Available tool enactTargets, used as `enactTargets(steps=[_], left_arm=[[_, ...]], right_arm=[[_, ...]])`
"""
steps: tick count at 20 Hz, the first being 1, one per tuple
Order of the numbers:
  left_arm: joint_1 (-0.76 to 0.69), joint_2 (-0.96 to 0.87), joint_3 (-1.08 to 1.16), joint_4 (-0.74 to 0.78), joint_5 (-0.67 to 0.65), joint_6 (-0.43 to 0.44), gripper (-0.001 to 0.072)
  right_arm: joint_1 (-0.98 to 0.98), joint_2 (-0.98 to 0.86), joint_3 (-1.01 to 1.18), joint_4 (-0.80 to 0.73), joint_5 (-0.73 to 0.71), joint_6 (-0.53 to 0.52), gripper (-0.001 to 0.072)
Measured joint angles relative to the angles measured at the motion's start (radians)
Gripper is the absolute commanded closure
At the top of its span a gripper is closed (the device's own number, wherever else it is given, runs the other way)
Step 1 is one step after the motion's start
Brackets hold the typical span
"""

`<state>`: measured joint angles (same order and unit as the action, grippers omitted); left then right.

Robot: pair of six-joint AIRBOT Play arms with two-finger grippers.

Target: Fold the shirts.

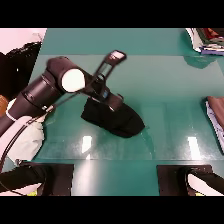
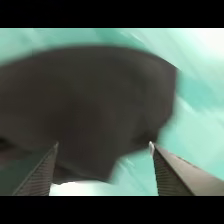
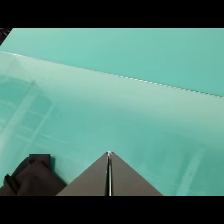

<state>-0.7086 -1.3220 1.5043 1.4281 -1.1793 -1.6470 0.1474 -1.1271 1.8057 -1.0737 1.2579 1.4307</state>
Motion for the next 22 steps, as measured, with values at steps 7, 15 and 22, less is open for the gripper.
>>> enactTargets(steps=[7, 15, 22], left_arm=[[0.347, -0.127, -0.002, -0.098, 0.024, 0.050, 0.0032], [0.509, -0.397, -0.001, -0.343, 0.054, 0.146, 0.0032], [0.524, -0.480, 0.000, -0.470, 0.068, 0.205, 0.0684]], right_arm=[[0.000, 0.005, 0.000, 0.001, 0.035, 0.000, 0.0691], [0.000, 0.001, 0.000, 0.001, 0.100, 0.000, 0.0691], [0.000, 0.001, -0.001, 0.001, 0.106, 0.000, 0.0691]])
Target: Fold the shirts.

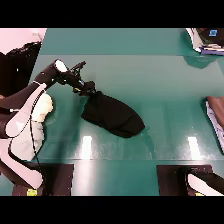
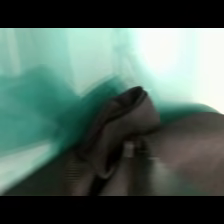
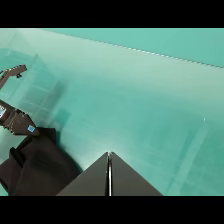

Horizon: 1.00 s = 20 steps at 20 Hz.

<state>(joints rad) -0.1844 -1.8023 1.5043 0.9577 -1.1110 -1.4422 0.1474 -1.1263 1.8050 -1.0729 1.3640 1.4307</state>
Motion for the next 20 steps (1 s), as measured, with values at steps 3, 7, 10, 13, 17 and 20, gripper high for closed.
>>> enactTargets(steps=[3, 7, 10, 13, 17, 20], left_arm=[[0.003, -0.003, 0.010, -0.013, -0.001, 0.005, 0.0684], [0.003, 0.048, 0.094, 0.078, -0.027, 0.010, 0.0683], [0.004, 0.099, 0.187, 0.154, -0.053, 0.011, 0.0683], [0.005, 0.133, 0.249, 0.184, -0.070, 0.011, 0.0683], [0.005, 0.148, 0.274, 0.198, -0.095, 0.011, 0.0683], [0.005, 0.152, 0.280, 0.204, -0.109, 0.011, 0.0683]], right_arm=[[0.000, 0.000, -0.001, -0.003, 0.011, 0.000, 0.0691], [0.000, 0.006, -0.092, -0.044, 0.074, 0.021, 0.0691], [0.008, 0.010, -0.288, -0.063, 0.099, 0.041, 0.0308], [0.050, 0.000, -0.575, -0.030, 0.014, 0.050, 0.0209], [0.139, -0.099, -0.888, 0.197, -0.207, 0.006, 0.0213], [0.221, -0.212, -0.968, 0.388, -0.345, -0.078, 0.0214]])
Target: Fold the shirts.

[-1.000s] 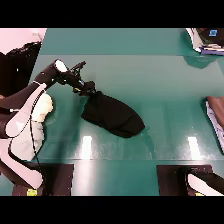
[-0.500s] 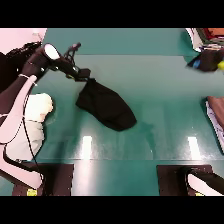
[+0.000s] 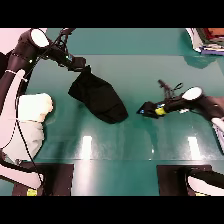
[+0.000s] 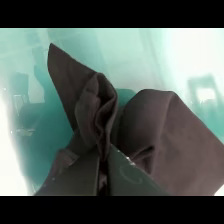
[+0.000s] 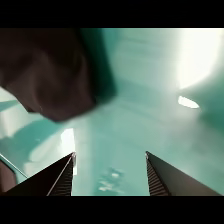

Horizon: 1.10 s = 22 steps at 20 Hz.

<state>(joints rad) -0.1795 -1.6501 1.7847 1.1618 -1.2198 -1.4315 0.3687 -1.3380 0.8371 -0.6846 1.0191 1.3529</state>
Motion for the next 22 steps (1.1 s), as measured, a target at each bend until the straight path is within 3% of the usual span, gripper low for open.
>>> enactTargets(steps=[3, 4, 5, 6, 12, 22], left_arm=[[0.000, 0.002, 0.002, 0.002, -0.010, 0.000, 0.0683], [0.000, 0.002, 0.003, 0.002, -0.016, 0.000, 0.0683], [0.000, 0.002, 0.003, 0.004, -0.023, 0.000, 0.0683], [0.000, 0.002, 0.003, 0.006, -0.028, 0.000, 0.0683], [0.000, 0.071, 0.008, 0.044, -0.031, -0.001, 0.0683], [0.000, 0.510, 0.085, 0.131, 0.080, 0.000, 0.0683]], right_arm=[[0.072, -0.119, 0.035, 0.106, -0.069, -0.052, 0.0277], [0.090, -0.154, 0.059, 0.125, -0.080, -0.061, 0.0336], [0.105, -0.188, 0.086, 0.143, -0.087, -0.069, 0.0547], [0.115, -0.218, 0.111, 0.149, -0.092, -0.074, 0.0691], [0.100, -0.253, 0.257, 0.090, -0.055, -0.074, 0.0693], [-0.163, 0.132, 0.676, -0.117, 0.006, -0.006, 0.0693]])
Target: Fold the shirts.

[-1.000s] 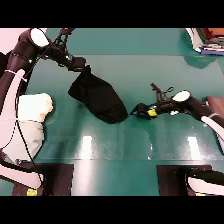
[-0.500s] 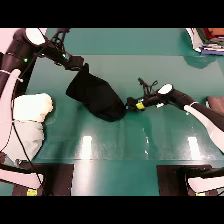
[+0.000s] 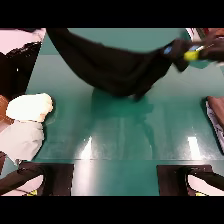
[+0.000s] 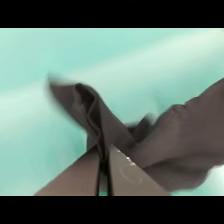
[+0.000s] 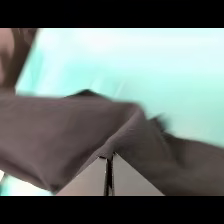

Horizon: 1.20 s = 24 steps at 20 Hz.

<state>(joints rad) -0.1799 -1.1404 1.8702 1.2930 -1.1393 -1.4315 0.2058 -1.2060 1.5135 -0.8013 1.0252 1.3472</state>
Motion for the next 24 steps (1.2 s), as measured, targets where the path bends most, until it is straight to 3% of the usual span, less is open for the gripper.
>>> enactTargets(steps=[8, 14, 19, 24], left_arm=[[0.000, 0.303, 0.013, 0.001, 0.204, 0.000, 0.0684], [-0.001, 0.371, 0.098, -0.032, 0.273, -0.003, 0.0684], [-0.001, 0.209, 0.111, 0.016, 0.095, -0.019, 0.0684], [0.000, -0.174, 0.114, 0.071, -0.161, -0.026, 0.0683]], right_arm=[[-0.043, 0.221, 0.297, -0.220, 0.090, 0.006, 0.0693], [-0.046, 0.282, 0.417, -0.389, 0.157, 0.070, 0.0693], [-0.046, 0.130, 0.441, -0.445, 0.337, 0.172, 0.0693], [0.006, -0.178, 0.444, -0.504, 0.571, 0.232, 0.0693]])
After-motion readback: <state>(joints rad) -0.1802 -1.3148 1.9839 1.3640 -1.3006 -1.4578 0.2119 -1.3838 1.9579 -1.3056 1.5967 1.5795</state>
